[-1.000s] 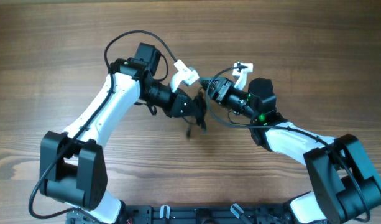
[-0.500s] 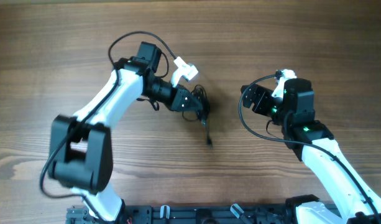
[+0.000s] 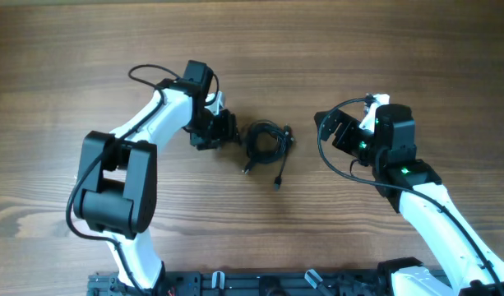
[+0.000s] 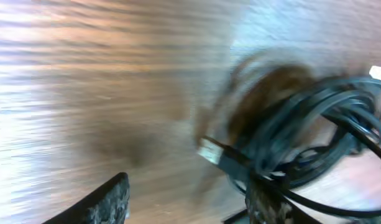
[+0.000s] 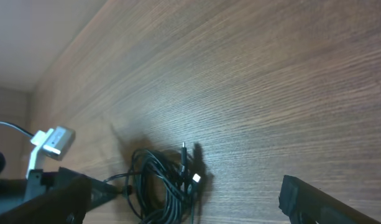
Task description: Untangle cables
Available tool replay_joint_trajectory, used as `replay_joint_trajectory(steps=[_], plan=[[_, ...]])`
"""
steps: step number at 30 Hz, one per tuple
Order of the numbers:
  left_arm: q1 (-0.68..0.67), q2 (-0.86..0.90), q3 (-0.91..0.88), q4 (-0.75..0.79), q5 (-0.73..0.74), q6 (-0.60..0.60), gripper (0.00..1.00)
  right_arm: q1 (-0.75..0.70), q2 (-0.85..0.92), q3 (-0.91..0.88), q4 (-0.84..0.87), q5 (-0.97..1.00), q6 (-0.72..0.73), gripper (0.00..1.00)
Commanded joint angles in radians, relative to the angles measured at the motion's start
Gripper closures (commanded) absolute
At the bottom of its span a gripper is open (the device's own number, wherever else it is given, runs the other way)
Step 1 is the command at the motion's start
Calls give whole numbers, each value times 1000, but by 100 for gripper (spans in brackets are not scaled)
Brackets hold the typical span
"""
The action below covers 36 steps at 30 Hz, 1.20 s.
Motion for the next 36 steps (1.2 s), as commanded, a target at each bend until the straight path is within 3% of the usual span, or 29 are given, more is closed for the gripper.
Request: replay_joint_trajectory(steps=[1,3,7,9,10,11,14,16,17,18,19,20,21,22,23,24,25,26,27,28,29,33,36], plan=[[-54,5,-5,0,82,14,37,-2,-2,-2,-7,-21,43,0],[-70,5,-5,4,82,1,35,-2,-2,-2,-10,-21,43,0],[-81,5,-5,78,78,-217,18,-2,-2,-2,-6,-21,43,0],[-82,5,-5,118,78,-462,15,-2,-2,-3,-7,-20,37,0],[-83,5,-5,123,79,-662,10,-2,-2,-3,-10,-20,37,0],[-83,5,-5,123,94,-784,5,-2,-2,-4,-10,-21,37,0],[-86,5,-5,135,249,-1039,3,-2,-2,-4,-10,-21,37,0],[-93,5,-5,135,311,-1146,0,-2,-2,-4,-11,-21,37,0],[-105,5,-5,135,326,-1264,0,-2,-2,-4,-12,-21,37,0],[-110,5,-5,136,315,-1308,11,-2,-2,-4,-14,-21,37,0],[-115,5,-5,139,310,-1333,30,-2,-2,-4,-15,-21,37,0],[-121,5,-5,144,310,-1361,41,-2,-2,-4,-21,-21,37,0],[-130,5,-5,150,308,-1388,46,-2,-2,-4,-26,-21,37,0],[-136,5,-5,153,298,-1403,46,-2,-2,-4,-33,-21,37,0],[-141,5,-5,155,280,-1413,35,-2,-2,-4,-41,-20,37,0],[-147,5,-5,158,237,-1428,35,-2,-2,-4,-51,-20,37,0],[-150,5,-5,157,183,-1427,48,-2,-2,-4,-56,-21,37,0],[-150,5,-5,157,126,-1422,54,-2,-2,-4,-59,-21,37,0],[-150,5,-5,158,71,-1395,68,-2,-2,-4,-60,-21,38,0],[-147,5,-5,173,21,-1325,86,-2,-2,-4,-62,-21,40,0],[-142,5,-5,188,-7,-1259,96,-2,-2,-4,-66,-21,40,0],[-111,3,-3,209,-16,-1192,96,-2,-2,-4,-96,-21,39,0],[-116,3,-3,411,-5,-873,92,-2,-2,-5,-114,-20,39,0]])
